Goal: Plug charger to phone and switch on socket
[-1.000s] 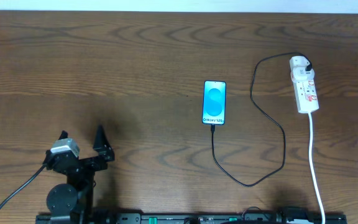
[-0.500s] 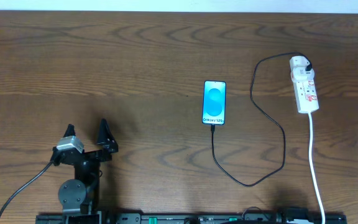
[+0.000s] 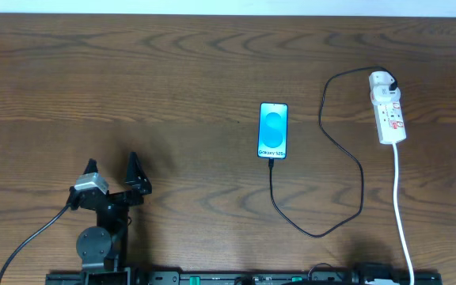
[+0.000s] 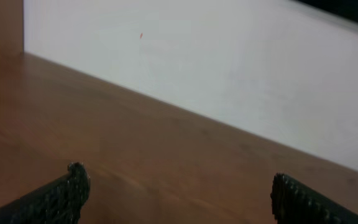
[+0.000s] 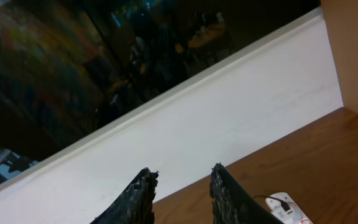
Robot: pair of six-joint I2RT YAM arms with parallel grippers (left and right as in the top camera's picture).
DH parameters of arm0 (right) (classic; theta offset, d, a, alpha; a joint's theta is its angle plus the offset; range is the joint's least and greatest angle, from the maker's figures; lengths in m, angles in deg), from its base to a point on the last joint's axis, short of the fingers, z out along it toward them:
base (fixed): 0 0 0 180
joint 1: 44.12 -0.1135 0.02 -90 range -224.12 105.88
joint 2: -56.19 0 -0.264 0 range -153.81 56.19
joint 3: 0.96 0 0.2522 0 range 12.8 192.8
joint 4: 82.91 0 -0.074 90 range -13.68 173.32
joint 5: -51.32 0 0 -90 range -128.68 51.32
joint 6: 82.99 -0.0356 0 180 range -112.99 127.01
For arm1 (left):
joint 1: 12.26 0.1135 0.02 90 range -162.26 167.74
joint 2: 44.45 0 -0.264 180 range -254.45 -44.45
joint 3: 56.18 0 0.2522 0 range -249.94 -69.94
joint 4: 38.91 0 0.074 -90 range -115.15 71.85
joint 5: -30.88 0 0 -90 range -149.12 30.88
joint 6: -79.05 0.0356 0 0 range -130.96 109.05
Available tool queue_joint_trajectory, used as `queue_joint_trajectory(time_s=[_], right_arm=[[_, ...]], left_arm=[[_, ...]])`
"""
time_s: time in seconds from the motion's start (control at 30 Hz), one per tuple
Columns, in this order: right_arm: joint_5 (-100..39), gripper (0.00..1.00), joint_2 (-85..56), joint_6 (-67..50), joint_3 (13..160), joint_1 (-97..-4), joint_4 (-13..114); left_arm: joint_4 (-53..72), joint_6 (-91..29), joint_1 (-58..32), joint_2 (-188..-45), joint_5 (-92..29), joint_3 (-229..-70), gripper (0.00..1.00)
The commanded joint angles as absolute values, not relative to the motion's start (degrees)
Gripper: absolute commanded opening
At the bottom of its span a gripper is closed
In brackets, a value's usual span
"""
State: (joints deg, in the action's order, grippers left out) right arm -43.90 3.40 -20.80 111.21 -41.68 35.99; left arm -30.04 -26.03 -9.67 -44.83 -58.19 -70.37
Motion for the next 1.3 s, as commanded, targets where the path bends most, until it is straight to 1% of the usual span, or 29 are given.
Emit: queue_joint_trajectory(time_s=[0.0, 0.2, 0.9, 1.27], right_arm=[[-44.57, 0.28, 3.75, -19.9, 111.36, -42.03, 35.95], [-44.57, 0.28, 3.86, -19.9, 111.36, -42.03, 35.95], [-44.53, 0.28, 3.9, -19.93, 111.36, -42.03, 35.95], [-44.79, 0.3, 9.17, -19.18, 111.36, -43.75, 35.95]], left_arm=[[-27.77, -26.27, -9.43, -44.68, -58.32, -70.17, 0.95], [-21.03, -26.27, -9.43, -44.72, -58.34, -70.17, 0.95], [-21.1, -26.27, -9.43, -45.16, -58.32, -70.19, 0.95], [-21.1, -26.27, -13.49, -44.52, -58.32, -70.19, 0.95]])
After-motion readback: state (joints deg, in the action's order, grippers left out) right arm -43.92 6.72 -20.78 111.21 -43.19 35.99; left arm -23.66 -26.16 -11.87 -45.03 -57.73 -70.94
